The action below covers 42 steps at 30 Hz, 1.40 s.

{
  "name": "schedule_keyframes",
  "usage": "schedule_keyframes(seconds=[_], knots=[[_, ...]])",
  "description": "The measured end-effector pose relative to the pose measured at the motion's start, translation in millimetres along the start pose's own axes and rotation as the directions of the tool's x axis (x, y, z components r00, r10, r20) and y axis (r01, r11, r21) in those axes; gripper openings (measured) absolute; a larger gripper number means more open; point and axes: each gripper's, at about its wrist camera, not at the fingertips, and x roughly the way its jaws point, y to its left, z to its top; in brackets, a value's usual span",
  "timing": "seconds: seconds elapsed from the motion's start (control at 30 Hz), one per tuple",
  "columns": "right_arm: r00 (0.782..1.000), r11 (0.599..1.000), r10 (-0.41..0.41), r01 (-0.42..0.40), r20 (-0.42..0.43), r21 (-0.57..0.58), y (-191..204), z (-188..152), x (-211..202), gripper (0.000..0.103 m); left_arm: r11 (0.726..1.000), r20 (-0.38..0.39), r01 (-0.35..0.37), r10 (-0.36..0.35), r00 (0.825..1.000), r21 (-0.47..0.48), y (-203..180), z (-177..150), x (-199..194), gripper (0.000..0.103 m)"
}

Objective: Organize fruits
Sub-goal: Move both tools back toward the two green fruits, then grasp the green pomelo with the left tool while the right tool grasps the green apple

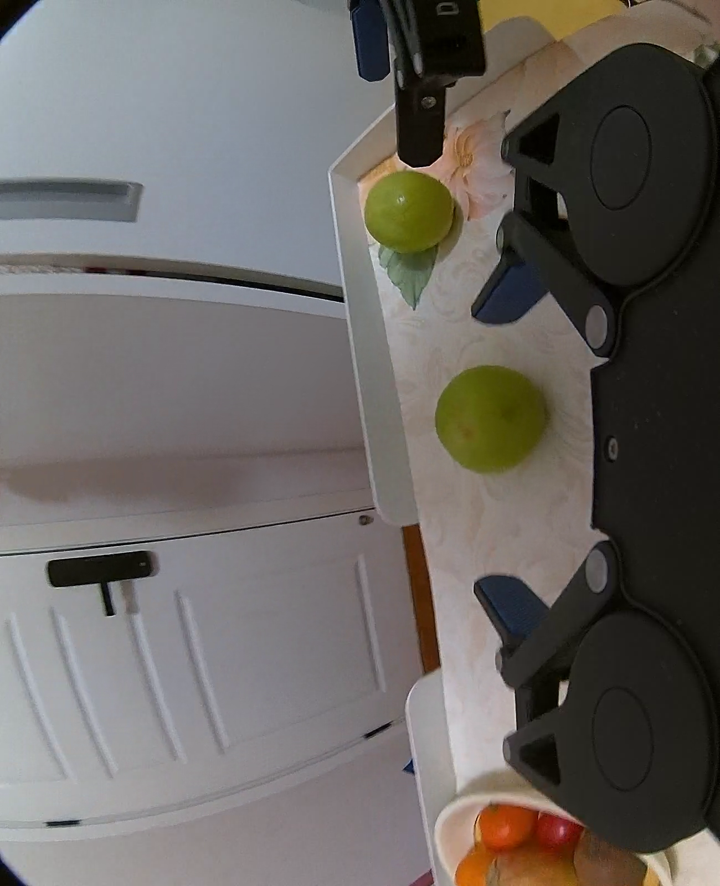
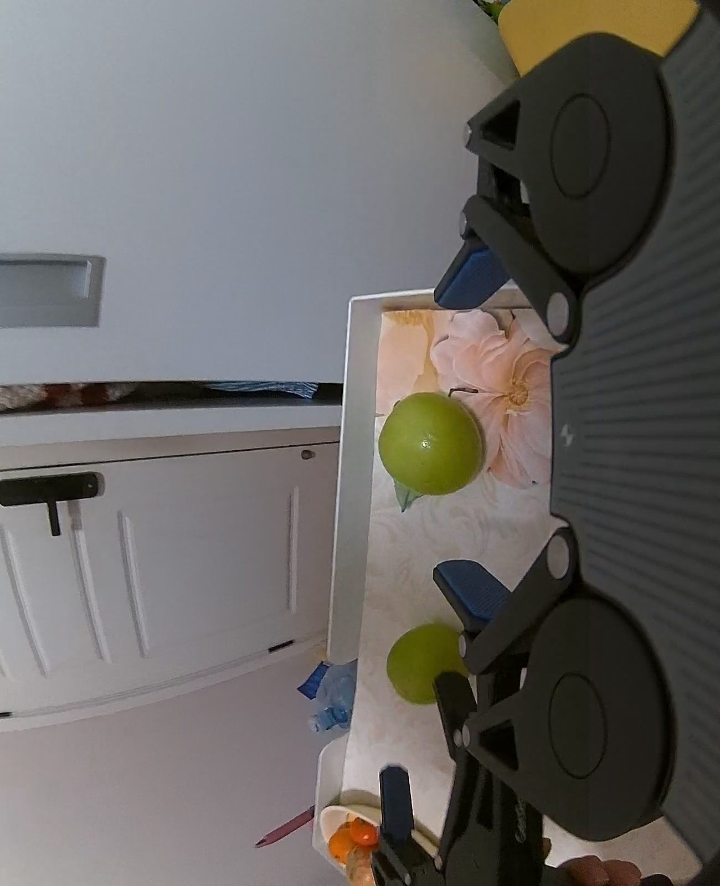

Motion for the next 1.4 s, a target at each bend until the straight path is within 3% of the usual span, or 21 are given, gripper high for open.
schedule_keyframes(seconds=[0.27,0.5,1.0,1.23,1.4], knots=[[1.0,1.0,0.012,-0.013,-0.01,-0.021,2.6,-1.5,21.6,0.103,1.0,-0.052,0.014,-0.014,0.999,0.005,-4.2,-6.5,32.5,0.082],[1.0,0.999,0.017,-0.019,-0.025,-0.048,4.0,-1.8,35.5,0.103,0.999,-0.062,0.039,-0.04,0.997,-0.008,-5.5,-8.7,44.3,0.058],[0.999,0.998,0.009,-0.012,-0.046,-0.067,2.7,0.4,55.4,0.086,0.999,-0.038,0.021,-0.02,0.999,0.028,-10.0,-11.5,40.7,0.058],[0.999,0.998,0.003,-0.006,-0.042,-0.066,2.9,1.3,59.8,0.083,1.0,-0.035,0.012,-0.011,0.999,0.025,-6.9,-13.0,34.1,0.058],[0.999,0.998,0.006,-0.009,-0.045,-0.067,4.5,2.6,61.9,0.074,1.0,-0.03,0.004,-0.004,1.0,0.012,-3.6,-14.5,25.4,0.058]])
